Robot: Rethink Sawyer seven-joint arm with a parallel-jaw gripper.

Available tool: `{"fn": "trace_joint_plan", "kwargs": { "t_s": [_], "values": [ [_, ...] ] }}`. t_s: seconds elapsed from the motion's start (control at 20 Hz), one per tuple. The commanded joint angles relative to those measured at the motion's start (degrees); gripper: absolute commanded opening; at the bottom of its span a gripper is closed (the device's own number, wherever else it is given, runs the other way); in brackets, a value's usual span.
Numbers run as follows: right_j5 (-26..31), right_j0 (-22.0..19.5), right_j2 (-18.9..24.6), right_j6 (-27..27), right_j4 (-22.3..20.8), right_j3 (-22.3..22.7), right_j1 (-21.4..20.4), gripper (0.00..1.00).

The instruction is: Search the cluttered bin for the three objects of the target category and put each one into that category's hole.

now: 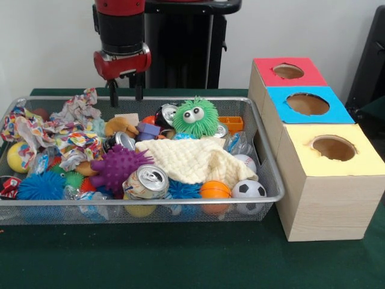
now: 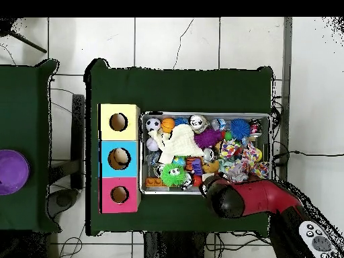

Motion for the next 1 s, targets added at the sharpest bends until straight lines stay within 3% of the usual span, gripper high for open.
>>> {"fn": "trace_joint_plan", "kwargs": {
  "t_s": [0.05, 0.8, 1.0],
  "values": [
    [5.70, 0.10, 4.14, -4.47, 0.86, 1.04, -1.05, 1.00],
    [-1.87, 1.68, 1.29, 0.58, -3.10, -1.09, 6.87, 1.00],
    [-2.66, 1.45, 1.62, 0.52, -3.17, -1.50, 6.92, 1.00]
  ]
}}
